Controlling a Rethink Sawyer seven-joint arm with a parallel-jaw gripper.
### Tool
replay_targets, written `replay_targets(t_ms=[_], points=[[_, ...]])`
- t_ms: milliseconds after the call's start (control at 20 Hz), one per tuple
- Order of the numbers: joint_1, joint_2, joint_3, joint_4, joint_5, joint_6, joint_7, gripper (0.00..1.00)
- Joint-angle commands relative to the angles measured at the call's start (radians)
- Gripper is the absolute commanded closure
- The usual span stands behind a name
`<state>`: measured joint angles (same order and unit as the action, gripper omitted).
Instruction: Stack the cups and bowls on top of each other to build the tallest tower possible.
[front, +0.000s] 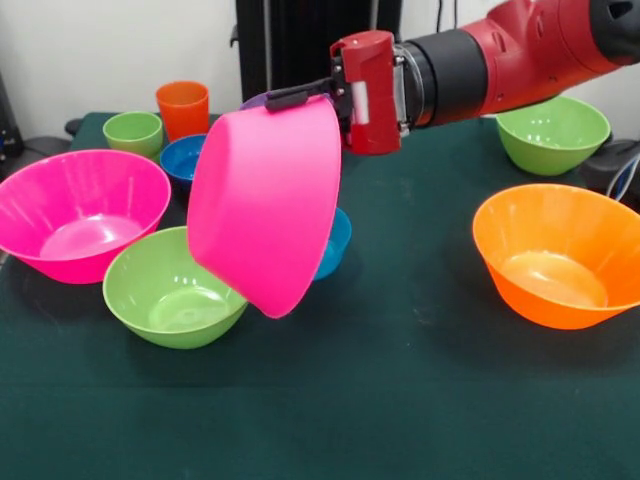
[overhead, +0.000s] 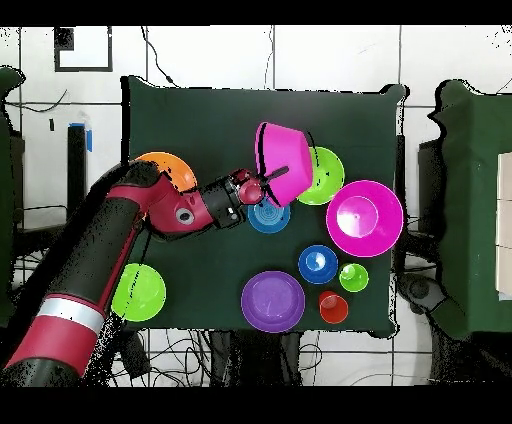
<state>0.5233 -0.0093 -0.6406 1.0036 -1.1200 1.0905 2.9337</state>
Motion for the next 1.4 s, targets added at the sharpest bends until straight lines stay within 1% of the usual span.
replay_targets(t_ms=[50, 600, 800, 1000, 1250, 1400], points=[[0.004, 0.062, 0.072, -0.078, 0.084, 0.065, 0.268, 1.00], [0.011, 0.111, 0.034, -0.107, 0.132, 0.073, 0.298, 1.00], [0.017, 0.143, 0.017, -0.123, 0.147, 0.085, 0.319, 1.00], [0.023, 0.155, 0.000, -0.121, 0.164, 0.079, 0.319, 1.00], [0.024, 0.193, -0.014, -0.148, 0.181, 0.090, 0.335, 1.00], [0.027, 0.201, -0.022, -0.150, 0.192, 0.090, 0.335, 1.00]])
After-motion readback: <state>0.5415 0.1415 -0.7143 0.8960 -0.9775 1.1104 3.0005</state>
